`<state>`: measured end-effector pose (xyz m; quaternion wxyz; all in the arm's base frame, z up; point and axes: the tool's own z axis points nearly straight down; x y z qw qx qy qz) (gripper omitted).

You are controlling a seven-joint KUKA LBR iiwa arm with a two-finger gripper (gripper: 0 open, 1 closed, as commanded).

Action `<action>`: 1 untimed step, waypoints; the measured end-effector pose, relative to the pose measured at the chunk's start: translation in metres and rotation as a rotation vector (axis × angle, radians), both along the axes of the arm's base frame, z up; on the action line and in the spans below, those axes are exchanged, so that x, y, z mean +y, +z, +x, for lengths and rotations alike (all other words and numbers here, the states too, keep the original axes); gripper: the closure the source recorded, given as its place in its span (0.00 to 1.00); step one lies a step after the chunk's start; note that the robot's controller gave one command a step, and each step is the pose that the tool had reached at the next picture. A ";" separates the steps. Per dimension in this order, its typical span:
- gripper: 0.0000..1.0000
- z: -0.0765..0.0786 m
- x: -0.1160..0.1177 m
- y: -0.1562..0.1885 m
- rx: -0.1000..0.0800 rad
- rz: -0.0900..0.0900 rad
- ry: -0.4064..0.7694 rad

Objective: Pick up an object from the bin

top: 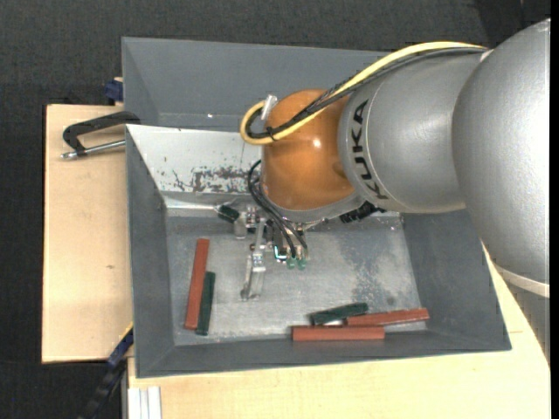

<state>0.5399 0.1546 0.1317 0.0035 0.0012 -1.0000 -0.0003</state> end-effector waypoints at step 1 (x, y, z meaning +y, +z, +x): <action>0.00 0.002 0.000 0.004 -0.007 0.001 -0.001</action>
Offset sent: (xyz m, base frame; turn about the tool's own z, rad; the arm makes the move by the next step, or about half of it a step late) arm 0.0340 0.0616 -0.0617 -0.3967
